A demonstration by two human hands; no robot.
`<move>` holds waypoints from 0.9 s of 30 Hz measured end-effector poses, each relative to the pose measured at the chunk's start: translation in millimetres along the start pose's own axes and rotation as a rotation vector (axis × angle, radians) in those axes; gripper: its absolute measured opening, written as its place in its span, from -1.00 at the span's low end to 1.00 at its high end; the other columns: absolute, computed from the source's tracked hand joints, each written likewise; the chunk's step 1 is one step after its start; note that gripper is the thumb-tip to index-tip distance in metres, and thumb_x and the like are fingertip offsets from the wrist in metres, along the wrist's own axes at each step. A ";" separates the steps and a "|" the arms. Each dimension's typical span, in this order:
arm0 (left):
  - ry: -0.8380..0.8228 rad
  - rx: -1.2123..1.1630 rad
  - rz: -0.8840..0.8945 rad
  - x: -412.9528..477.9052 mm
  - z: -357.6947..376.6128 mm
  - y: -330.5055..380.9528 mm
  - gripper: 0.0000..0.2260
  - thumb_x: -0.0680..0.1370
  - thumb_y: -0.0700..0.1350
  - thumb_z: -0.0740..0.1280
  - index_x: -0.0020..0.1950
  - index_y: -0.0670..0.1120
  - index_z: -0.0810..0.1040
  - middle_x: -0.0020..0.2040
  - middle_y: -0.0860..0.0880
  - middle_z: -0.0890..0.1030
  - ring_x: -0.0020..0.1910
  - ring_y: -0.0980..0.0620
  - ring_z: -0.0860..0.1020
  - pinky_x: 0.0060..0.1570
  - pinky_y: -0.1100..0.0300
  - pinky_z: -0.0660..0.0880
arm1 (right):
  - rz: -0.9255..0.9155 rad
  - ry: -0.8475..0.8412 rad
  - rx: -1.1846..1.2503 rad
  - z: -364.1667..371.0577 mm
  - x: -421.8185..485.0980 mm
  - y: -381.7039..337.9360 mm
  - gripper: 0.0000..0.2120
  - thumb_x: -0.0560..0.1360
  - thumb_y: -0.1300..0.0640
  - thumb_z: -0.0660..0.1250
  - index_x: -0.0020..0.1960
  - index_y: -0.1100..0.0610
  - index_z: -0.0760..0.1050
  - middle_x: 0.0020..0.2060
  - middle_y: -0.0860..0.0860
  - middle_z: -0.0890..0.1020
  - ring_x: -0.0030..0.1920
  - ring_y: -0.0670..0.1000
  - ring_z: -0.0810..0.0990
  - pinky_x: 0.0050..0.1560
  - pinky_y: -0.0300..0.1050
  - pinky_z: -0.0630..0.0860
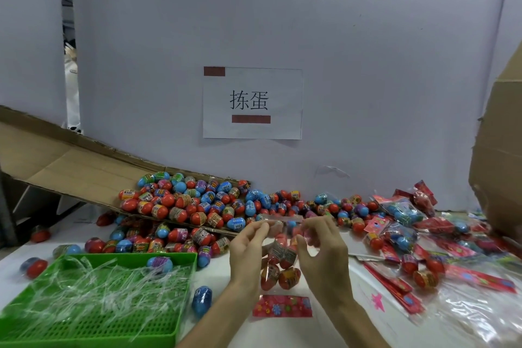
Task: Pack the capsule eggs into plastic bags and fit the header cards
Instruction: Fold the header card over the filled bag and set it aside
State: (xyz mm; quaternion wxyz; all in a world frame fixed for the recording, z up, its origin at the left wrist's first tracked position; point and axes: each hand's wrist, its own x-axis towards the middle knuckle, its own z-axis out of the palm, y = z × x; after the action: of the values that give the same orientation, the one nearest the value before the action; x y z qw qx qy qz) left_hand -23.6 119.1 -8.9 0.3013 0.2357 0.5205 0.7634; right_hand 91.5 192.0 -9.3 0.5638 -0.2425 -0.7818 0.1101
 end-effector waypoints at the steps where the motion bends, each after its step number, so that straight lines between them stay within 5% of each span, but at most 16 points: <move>1: 0.000 0.029 0.038 -0.8 0.5 -0.7 -0.86 0.66 -0.10 0.35 0.06 -0.03 0.71 -0.06 -0.01 0.76 -0.03 -0.03 0.74 -0.03 0.08 0.66 | -0.075 -0.001 -0.006 1.6 -1.3 -1.3 -0.69 0.38 0.43 0.54 -0.03 0.13 0.56 -0.13 -0.10 0.54 -0.14 -0.26 0.54 -0.13 -0.49 0.50; 9: -0.143 0.344 0.350 -10.5 6.6 -1.2 -0.85 0.67 -0.16 0.34 0.14 0.00 0.69 -0.02 0.07 0.75 0.05 0.09 0.71 0.12 0.10 0.66 | -0.048 0.009 0.121 3.5 -1.4 -8.2 -0.79 0.49 0.14 0.42 0.12 0.11 0.66 -0.01 -0.08 0.65 -0.06 -0.23 0.62 -0.05 -0.44 0.57; 17: -0.177 0.552 0.549 -15.3 5.1 -5.6 -0.67 0.67 -0.19 0.34 0.12 0.31 0.56 -0.01 0.24 0.69 0.05 0.27 0.66 0.09 0.31 0.62 | -0.017 0.008 0.144 0.9 0.2 -4.9 -0.80 0.46 0.28 0.52 0.07 0.13 0.70 -0.03 -0.05 0.66 -0.06 -0.13 0.65 -0.06 -0.37 0.60; 22: -0.180 0.606 0.607 -14.6 4.2 -7.9 -0.60 0.67 -0.19 0.33 0.08 0.40 0.50 -0.08 0.45 0.63 0.03 0.36 0.63 -0.01 0.47 0.55 | -0.038 0.015 0.129 -2.9 2.2 -5.0 -0.84 0.47 0.17 0.45 0.03 0.16 0.71 -0.07 -0.03 0.67 -0.11 -0.13 0.64 -0.10 -0.42 0.57; 27: -0.189 0.598 0.636 -12.7 3.9 -6.8 -0.60 0.68 -0.18 0.30 0.08 0.40 0.53 -0.02 0.37 0.65 0.02 0.29 0.64 -0.01 0.43 0.56 | -0.016 0.007 0.132 -2.3 2.8 -4.2 -0.87 0.49 0.28 0.48 0.02 0.15 0.70 -0.09 -0.07 0.66 -0.08 -0.19 0.62 -0.12 -0.44 0.54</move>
State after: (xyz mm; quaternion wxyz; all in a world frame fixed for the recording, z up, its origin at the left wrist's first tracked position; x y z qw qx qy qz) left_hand -10.5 114.6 -14.5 0.0165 0.5293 0.5904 0.6091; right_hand 91.8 189.6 -4.3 0.5821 -0.1989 -0.7729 0.1560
